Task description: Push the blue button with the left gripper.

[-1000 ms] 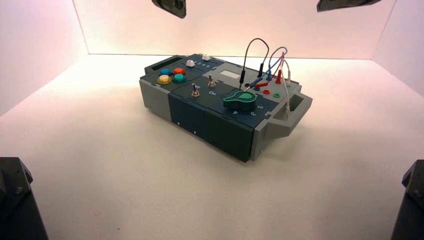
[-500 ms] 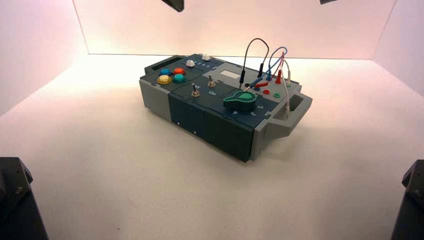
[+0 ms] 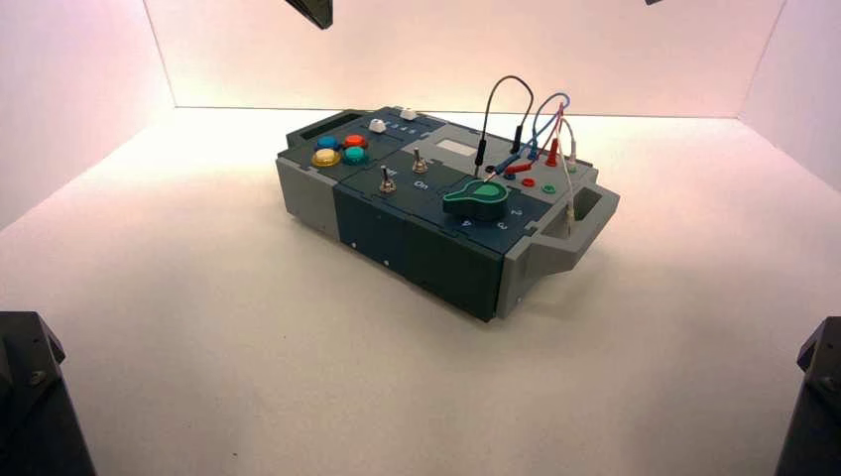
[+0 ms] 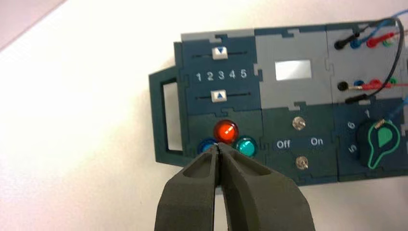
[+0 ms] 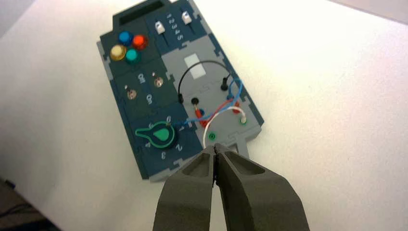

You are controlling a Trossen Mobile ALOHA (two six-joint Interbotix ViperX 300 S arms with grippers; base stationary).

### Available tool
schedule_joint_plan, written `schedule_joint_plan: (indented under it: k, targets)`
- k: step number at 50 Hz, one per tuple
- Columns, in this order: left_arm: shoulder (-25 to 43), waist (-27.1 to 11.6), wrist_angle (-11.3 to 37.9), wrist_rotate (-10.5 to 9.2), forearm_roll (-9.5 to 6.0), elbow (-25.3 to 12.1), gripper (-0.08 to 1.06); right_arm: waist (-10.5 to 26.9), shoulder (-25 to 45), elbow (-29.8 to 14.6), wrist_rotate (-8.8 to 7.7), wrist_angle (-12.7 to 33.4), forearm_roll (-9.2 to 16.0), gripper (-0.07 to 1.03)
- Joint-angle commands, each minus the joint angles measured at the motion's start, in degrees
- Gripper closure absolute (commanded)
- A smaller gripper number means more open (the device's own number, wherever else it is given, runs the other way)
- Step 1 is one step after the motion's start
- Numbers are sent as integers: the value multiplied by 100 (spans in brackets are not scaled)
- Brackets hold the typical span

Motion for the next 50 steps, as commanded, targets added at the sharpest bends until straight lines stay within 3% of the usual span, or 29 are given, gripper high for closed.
schedule_joint_plan:
  k: [1,10,36,45,50]
  targets:
    - [9,26,97,26,9,-167,101,18,0,-193,-26,132,26,98]
    - [149,26,272,26,9,-185,101,26,70,-176,-97,404,35,98]
    - [659,26,264,18,9,-167,101,26,79,-132,-105,378,53,98]
    - [756,26,299,0,193,-149,101,26,79,-132,-105,308,53,98]
    - [809,26,308,0,202,-149,101,26,88,-158,-114,281,53,98]
